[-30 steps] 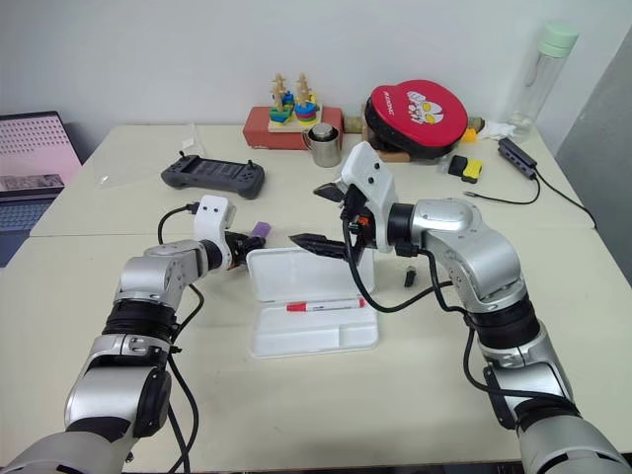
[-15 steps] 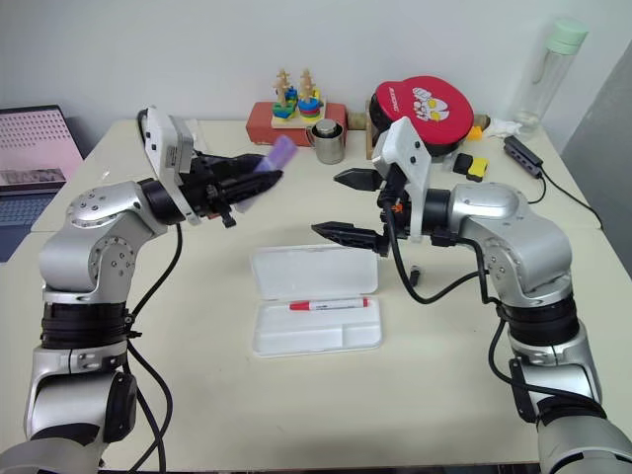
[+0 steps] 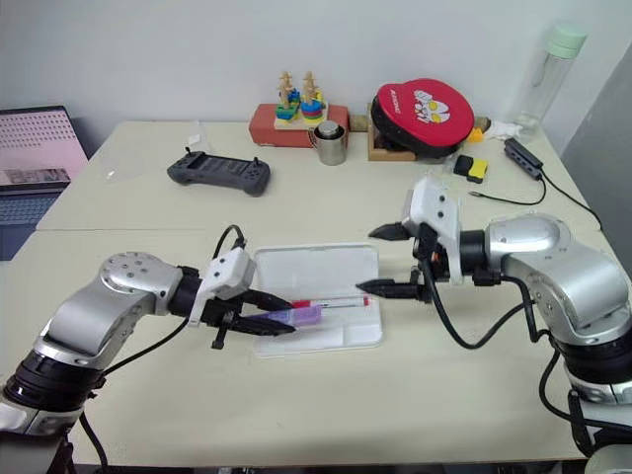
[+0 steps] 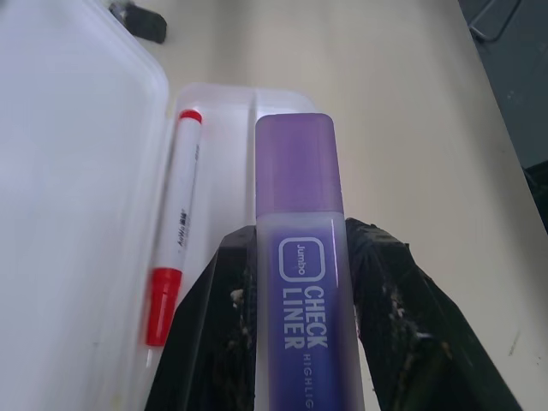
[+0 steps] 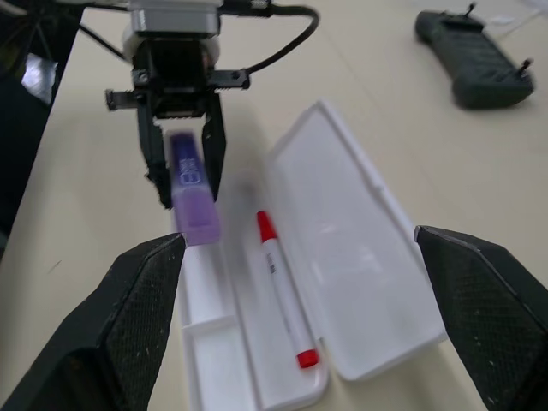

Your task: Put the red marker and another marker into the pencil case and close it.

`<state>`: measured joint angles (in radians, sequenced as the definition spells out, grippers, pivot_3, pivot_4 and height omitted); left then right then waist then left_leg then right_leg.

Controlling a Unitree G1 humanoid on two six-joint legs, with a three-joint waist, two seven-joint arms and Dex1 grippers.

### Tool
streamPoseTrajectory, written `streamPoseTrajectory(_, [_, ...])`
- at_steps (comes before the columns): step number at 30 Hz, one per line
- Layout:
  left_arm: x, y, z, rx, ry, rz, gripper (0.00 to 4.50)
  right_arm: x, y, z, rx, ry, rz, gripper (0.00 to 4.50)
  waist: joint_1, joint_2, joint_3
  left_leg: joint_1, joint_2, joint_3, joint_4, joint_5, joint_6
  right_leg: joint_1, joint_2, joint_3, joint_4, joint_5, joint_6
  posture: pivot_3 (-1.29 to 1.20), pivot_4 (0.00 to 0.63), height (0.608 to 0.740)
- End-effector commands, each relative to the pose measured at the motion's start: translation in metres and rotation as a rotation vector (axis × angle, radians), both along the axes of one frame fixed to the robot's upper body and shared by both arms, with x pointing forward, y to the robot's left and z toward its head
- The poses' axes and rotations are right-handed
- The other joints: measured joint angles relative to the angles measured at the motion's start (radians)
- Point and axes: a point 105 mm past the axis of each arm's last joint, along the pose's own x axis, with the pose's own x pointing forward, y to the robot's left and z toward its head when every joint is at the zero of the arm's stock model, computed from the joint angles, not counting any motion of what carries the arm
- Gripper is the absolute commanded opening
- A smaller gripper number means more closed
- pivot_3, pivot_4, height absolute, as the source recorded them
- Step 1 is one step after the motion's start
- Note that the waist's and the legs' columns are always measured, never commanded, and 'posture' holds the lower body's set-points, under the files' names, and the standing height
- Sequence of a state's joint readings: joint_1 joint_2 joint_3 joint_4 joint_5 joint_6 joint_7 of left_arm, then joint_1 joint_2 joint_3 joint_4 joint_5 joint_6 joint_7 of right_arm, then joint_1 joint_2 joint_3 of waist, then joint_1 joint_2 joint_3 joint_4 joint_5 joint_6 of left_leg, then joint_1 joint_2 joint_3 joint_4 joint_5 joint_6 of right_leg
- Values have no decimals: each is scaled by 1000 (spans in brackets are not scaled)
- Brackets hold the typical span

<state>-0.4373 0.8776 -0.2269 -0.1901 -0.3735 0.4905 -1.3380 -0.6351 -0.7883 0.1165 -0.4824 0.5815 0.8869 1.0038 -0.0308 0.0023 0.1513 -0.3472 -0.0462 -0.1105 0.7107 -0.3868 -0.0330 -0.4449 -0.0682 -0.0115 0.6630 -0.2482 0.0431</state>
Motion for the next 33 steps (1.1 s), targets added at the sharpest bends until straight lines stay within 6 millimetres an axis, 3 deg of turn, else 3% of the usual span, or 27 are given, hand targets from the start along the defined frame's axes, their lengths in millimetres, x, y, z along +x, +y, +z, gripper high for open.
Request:
streamPoseTrajectory(1, [-2, -5, -2, 16, -47, -20, 1201, -16, 7, -9, -57, 1, 67, 4500, 1, 0, 0, 0, 0, 0, 0, 0, 0, 0, 0, 0, 0, 0, 0, 0, 150, 740])
streamPoseTrajectory(22, [3, -23, -19, 30, -62, -12, 1201, -20, 17, -20, -58, 31, 65, 4500, 1, 0, 0, 0, 0, 0, 1, 0, 0, 1, 0, -1, 0, 0, 0, 0, 150, 740])
streamPoseTrajectory(24, [5, -23, -19, 28, -62, -3, 1903, -20, 17, -21, -57, 35, 59, 4500, 1, 0, 0, 0, 0, 0, 1, 0, 0, 1, 0, -1, 0, 0, 0, 0, 150, 740])
streamPoseTrajectory(25, [5, -23, -19, 28, -63, -1, 1944, -20, 17, -21, -55, 36, 56, 4500, 1, 0, 0, 0, 0, 0, 1, 0, 0, 1, 0, -1, 0, 0, 0, 0, 150, 740])
streamPoseTrajectory(33, [12, -27, -12, -7, -87, 17, 3745, -6, 9, -22, -32, 30, -39, 4500, 1, 0, 0, 0, 0, 0, 1, 0, 0, 1, 0, -1, 0, 0, 0, 0, 150, 740])
